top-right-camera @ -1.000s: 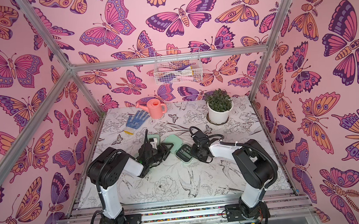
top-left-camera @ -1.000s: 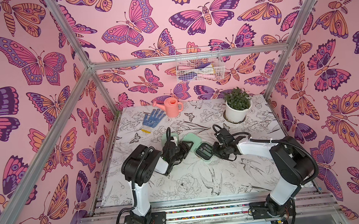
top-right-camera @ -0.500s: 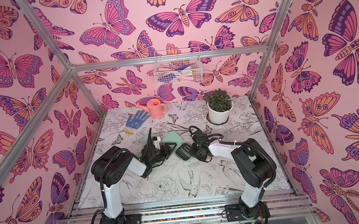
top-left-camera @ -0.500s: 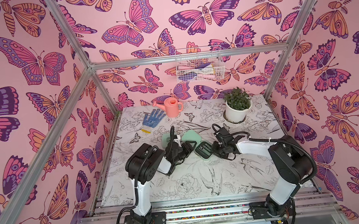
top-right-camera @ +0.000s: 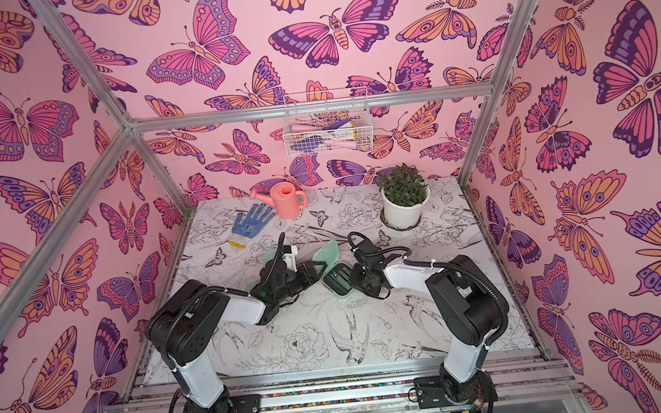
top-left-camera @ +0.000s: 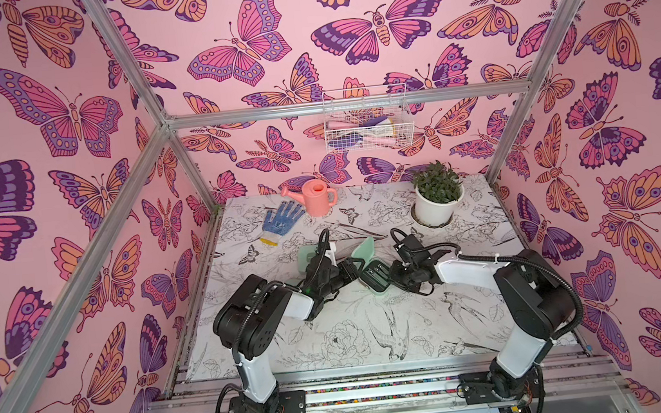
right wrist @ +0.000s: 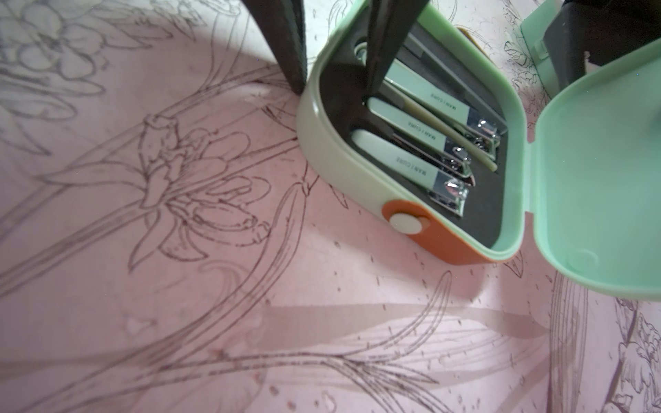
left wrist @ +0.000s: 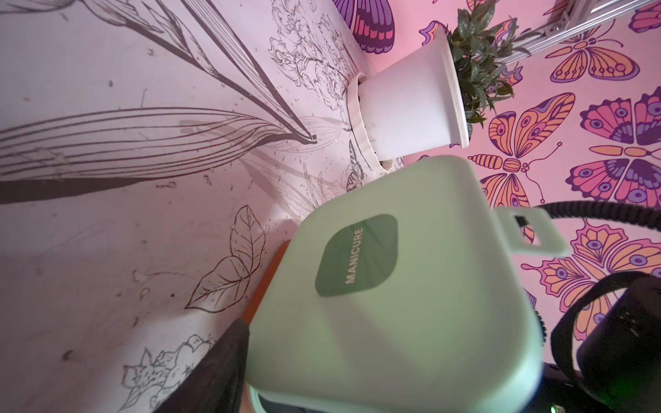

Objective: Organize nail clipper sets
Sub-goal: Close the storage box at the center of the board.

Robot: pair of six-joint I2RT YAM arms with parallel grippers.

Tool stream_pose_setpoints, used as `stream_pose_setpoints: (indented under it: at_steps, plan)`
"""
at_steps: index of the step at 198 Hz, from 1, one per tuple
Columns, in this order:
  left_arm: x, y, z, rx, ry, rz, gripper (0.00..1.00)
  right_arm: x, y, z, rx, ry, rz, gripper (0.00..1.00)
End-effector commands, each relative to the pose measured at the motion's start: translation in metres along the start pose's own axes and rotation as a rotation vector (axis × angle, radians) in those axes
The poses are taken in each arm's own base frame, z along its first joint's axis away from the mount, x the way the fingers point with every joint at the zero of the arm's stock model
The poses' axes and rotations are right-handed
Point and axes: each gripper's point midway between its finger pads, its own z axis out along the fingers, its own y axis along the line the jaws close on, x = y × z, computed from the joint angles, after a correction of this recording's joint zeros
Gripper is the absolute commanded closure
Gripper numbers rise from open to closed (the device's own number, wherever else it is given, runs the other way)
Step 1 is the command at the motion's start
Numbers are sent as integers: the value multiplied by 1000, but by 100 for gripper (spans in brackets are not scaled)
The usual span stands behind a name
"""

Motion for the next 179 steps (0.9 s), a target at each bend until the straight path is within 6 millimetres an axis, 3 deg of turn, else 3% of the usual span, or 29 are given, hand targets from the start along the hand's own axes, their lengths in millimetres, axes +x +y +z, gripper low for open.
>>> stream_pose_setpoints:
  at_steps: [1,43,110,179]
  plan:
    - [4,-21,0,31,25,83,38,19,-53,18,172,64,21,69]
    - [9,-42,-9,33,44,176,37,18,-53,17,172,62,25,69]
    - [19,-46,-14,26,84,212,32,20,-54,19,170,72,32,68]
    - [24,-73,-18,100,118,229,26,15,-57,10,172,54,39,66]
